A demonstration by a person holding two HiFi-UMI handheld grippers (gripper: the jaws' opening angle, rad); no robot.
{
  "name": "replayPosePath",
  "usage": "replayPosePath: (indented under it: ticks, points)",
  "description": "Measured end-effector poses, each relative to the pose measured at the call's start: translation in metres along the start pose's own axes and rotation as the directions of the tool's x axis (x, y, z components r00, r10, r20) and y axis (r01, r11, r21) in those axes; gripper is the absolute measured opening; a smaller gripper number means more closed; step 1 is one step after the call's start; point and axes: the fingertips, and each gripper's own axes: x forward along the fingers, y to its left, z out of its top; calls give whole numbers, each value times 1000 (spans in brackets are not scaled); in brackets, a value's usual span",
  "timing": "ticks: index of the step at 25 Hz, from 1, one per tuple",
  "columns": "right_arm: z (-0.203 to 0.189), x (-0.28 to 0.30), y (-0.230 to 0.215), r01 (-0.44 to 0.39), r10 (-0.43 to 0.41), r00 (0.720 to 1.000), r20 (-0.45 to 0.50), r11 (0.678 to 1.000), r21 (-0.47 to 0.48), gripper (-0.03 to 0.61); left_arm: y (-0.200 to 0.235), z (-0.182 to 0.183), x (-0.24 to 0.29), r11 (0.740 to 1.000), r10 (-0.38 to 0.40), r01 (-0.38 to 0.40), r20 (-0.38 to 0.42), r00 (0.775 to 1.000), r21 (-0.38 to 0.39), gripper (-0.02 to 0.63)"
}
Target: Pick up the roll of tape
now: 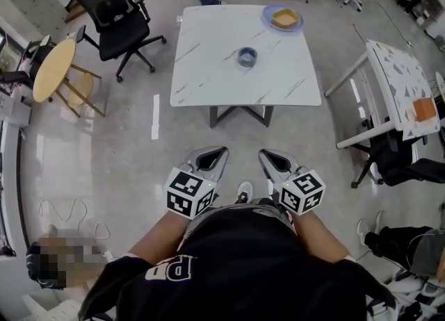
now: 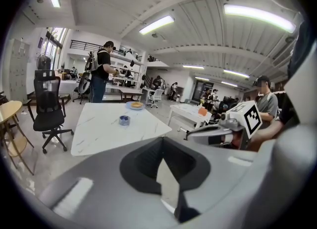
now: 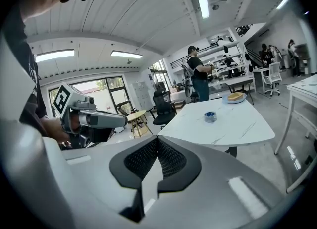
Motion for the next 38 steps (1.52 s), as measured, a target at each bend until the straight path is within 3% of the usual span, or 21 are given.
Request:
replayPosePath:
  ticks: [19, 38]
  points:
    - [20, 9, -63, -50, 50, 999, -2, 999, -6, 0, 0, 31, 67, 1000, 23, -23, -9, 1000, 9, 55]
    - [21, 29, -84, -50, 51, 998, -23, 999, 13, 0, 15, 35, 90, 1000, 14, -14, -32, 999, -1, 55]
